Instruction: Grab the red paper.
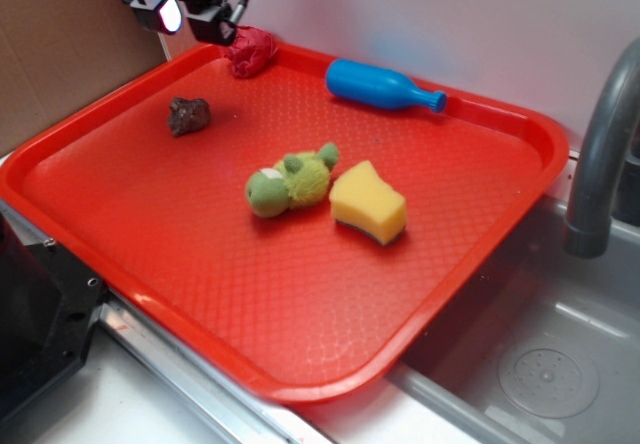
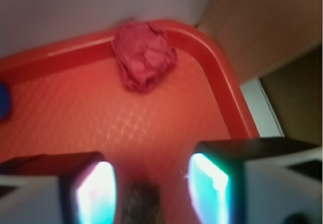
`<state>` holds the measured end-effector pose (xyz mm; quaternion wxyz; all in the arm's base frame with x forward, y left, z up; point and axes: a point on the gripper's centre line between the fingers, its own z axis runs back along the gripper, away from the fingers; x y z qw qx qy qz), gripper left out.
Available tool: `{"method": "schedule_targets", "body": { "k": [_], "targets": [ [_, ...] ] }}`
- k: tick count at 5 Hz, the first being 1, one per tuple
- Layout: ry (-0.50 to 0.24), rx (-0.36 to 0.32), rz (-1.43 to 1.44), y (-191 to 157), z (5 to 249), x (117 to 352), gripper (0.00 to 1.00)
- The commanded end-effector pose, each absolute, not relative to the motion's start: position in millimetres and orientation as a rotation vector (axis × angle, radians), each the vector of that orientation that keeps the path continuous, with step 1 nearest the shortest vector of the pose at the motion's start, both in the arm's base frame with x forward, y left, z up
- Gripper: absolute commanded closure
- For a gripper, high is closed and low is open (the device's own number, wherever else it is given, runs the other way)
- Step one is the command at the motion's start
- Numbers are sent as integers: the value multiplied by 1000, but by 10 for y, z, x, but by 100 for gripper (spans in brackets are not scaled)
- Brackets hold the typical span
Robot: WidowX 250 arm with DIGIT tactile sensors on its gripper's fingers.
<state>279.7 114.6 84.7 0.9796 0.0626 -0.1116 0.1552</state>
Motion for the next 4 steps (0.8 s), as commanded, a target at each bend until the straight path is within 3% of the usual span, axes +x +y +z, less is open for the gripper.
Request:
{"method": "schedule_targets", "body": {
  "k": [1, 4],
  "targets": [
    [-269, 141, 301, 1423, 873, 3041, 0],
    [-237, 142, 275, 1514, 531, 3225, 0]
  ]
}}
